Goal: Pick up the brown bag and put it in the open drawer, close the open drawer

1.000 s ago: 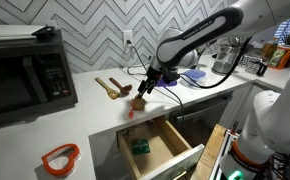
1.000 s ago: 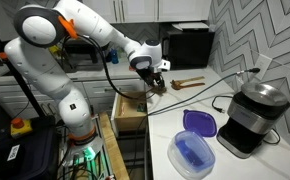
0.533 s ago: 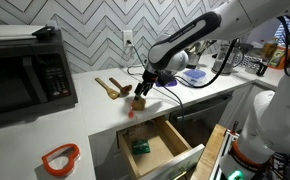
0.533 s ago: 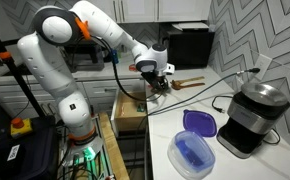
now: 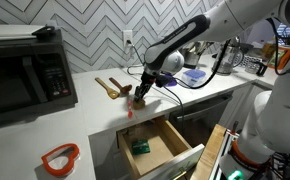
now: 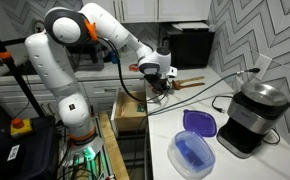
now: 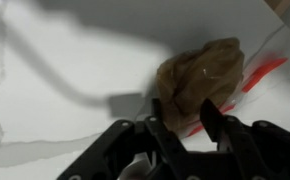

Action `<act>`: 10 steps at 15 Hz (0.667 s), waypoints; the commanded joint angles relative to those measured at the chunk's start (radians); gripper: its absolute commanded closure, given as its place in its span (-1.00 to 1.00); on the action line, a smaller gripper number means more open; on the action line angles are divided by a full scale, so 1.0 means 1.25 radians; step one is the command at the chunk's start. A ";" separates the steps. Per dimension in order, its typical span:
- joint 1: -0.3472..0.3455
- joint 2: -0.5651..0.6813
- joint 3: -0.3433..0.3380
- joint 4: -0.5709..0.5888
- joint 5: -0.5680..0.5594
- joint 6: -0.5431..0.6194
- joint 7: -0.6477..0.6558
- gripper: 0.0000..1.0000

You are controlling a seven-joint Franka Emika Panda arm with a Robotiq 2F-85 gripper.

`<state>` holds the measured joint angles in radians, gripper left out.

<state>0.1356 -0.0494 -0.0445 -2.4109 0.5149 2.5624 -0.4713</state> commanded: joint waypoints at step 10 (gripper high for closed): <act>-0.055 -0.040 0.009 -0.009 -0.002 -0.079 0.009 1.00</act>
<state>0.0831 -0.0602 -0.0436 -2.4067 0.5160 2.5125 -0.4704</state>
